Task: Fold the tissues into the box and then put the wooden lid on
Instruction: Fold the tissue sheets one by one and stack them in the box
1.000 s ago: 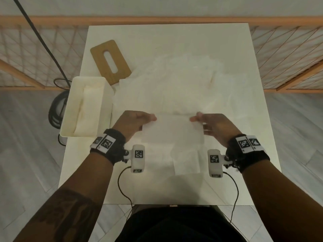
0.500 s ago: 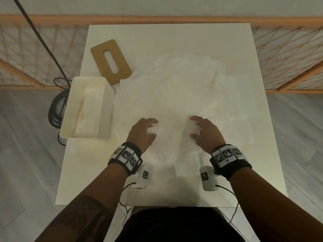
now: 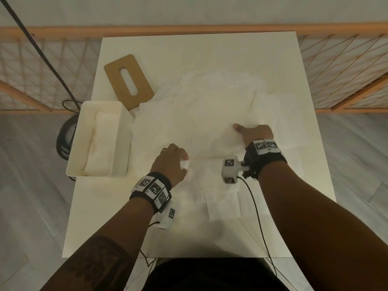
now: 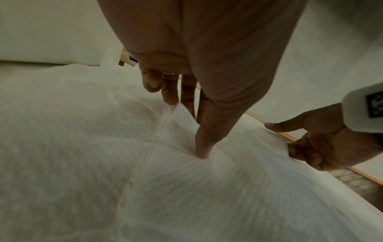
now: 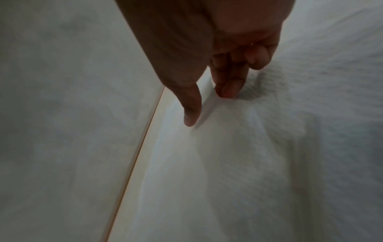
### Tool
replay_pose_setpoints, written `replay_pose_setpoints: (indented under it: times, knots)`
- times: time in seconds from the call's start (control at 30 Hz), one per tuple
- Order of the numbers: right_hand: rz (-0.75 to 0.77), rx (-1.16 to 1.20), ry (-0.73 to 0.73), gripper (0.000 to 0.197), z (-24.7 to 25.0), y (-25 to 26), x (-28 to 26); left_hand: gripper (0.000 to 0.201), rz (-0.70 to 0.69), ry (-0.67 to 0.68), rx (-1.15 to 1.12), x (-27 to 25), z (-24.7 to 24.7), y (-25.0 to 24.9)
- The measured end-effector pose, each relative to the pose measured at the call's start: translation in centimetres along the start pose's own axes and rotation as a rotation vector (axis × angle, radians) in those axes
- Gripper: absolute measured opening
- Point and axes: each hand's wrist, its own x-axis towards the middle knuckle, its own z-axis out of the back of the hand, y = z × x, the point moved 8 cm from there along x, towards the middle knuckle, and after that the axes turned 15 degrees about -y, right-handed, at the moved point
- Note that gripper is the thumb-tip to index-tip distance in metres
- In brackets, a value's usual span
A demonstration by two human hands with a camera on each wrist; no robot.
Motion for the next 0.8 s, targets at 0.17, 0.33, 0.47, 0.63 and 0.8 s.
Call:
replay_pose_setpoints:
  times: [0.17,0.33,0.47,0.63,0.8]
  knots:
    - [-0.093,0.293,0.078,0.043,0.4,-0.2,0.5,0.032,-0.020,0.035,0.027,0.6,0.1,0.2]
    - [0.032,0.522,0.138,0.021,1.4,0.6,-0.9,0.030,0.106,-0.074,-0.264,2.9,2.6,-0.4]
    - [0.209,0.319,-0.005,0.027,2.9,0.8,-0.3,0.025,0.119,-0.080,-0.332,5.0,3.6,-1.8]
    - [0.290,0.066,-0.100,0.041,3.8,0.5,0.2,0.023,0.114,0.014,-0.215,5.7,2.1,-1.9]
    - [0.426,0.201,-0.181,0.043,7.0,1.9,-1.0,0.029,0.120,-0.033,-0.274,5.6,2.2,-2.0]
